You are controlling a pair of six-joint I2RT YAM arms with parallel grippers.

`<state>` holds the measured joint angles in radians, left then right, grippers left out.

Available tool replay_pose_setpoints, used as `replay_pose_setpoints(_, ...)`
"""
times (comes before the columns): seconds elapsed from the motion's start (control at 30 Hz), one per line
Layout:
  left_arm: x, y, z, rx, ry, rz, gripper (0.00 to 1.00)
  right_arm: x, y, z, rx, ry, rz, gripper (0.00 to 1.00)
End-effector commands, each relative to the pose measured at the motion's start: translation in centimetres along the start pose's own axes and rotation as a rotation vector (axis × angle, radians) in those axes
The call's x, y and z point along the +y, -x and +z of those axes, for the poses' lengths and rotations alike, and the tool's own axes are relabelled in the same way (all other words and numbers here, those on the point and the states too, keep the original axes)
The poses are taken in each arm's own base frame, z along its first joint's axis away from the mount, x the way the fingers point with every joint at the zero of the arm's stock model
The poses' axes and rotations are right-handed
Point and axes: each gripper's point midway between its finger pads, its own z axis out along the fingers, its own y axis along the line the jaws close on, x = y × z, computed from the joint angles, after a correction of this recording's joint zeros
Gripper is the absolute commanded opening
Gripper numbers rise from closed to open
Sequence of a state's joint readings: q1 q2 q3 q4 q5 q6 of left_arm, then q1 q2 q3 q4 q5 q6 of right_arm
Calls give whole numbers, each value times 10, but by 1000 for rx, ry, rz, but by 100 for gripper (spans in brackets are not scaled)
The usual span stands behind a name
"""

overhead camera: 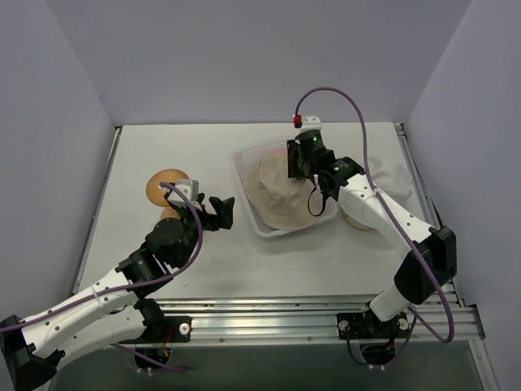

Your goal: Stack the hats

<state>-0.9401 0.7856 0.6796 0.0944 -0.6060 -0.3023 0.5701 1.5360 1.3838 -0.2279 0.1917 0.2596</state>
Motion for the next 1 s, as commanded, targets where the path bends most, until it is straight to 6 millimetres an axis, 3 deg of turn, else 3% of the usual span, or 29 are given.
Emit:
replay_pose_setpoints(0.0,-3,18,0,-55,-4,-25,94,1,5,4,-13,-17,-31,33)
replay_pose_setpoints(0.13,-3,18,0,-55,-3,-25,94,1,9,3,-32,-30,-30,18)
replay_pose_setpoints(0.17,-3,17,0,-55,-3,-25,94,1,13,2,-40,-31,-28,10)
replay_pose_setpoints(0.27,-4,16,1,-49,-4,-22,94,3,35,-11,-87,-26,-17,0)
replay_pose_setpoints(0.3,-4,16,1,-49,-6,-22,94,5,49,-19,-118,-18,-9,0)
replay_pose_setpoints(0.57,-7,12,4,-35,-9,-13,94,9,101,-60,-234,19,25,0)
replay_pose_setpoints(0.97,-6,12,4,-35,-8,-14,94,-5,138,-98,-318,-19,41,0)
